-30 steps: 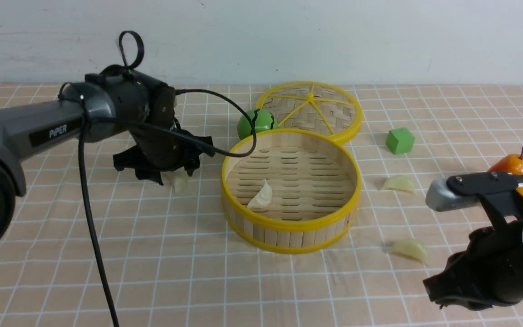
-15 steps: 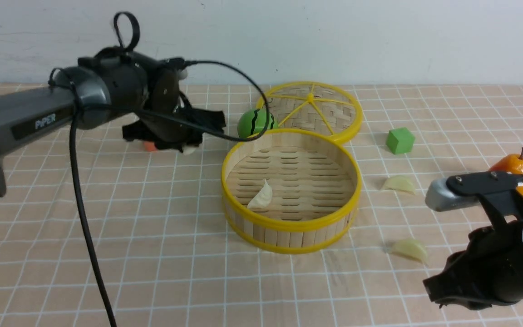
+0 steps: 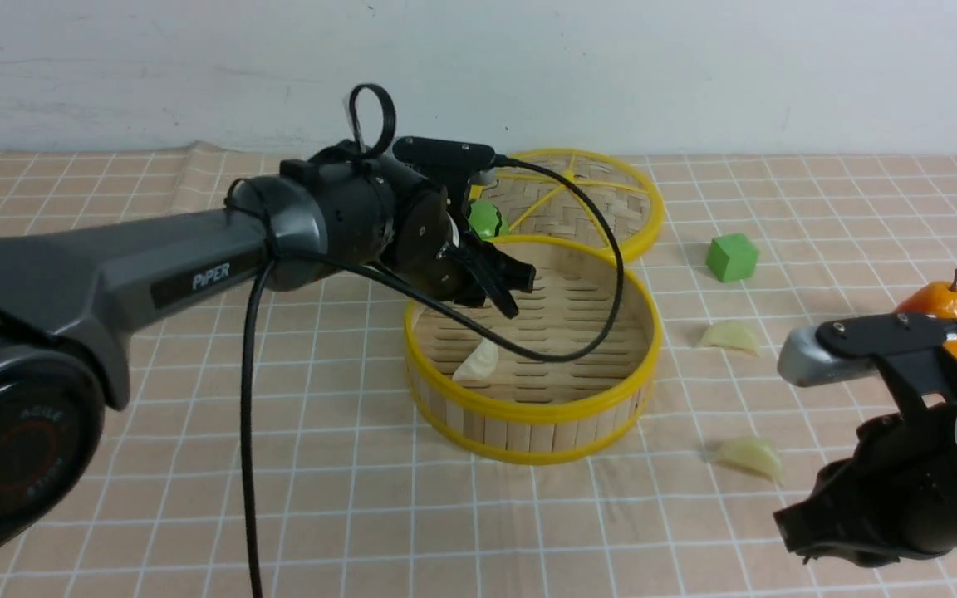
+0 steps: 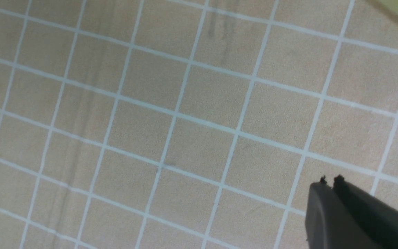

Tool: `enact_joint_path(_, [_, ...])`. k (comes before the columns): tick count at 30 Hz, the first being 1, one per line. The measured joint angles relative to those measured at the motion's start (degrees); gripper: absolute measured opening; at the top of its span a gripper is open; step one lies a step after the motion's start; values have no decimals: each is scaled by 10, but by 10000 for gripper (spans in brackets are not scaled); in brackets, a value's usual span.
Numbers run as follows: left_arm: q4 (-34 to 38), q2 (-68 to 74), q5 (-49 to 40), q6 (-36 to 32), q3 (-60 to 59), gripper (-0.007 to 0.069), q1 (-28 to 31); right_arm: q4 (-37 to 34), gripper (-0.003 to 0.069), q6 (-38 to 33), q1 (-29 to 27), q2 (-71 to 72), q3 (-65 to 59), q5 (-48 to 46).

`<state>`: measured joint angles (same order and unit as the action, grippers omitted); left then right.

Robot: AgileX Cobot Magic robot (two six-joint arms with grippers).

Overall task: Put the dumplings into the steamer on the table with the brown tablecloth.
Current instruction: 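Place the dumpling into the bamboo steamer basket with the left gripper, then reach for and grasp a dumpling lying on the table beside the steamer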

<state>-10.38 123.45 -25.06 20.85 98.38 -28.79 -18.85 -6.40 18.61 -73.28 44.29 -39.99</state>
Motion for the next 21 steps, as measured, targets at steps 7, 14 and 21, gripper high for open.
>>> enact_joint_path(7, [3,-52,-38,0,0,443,-1,-3,31,0,0,0,0,0])
enact_joint_path(14, [-24,-277,-196,-34,5,221,-25,16,31,0,0,-32,0,0])
enact_joint_path(21, [-15,-635,-275,-43,-130,-14,-30,35,72,0,0,-100,5,4])
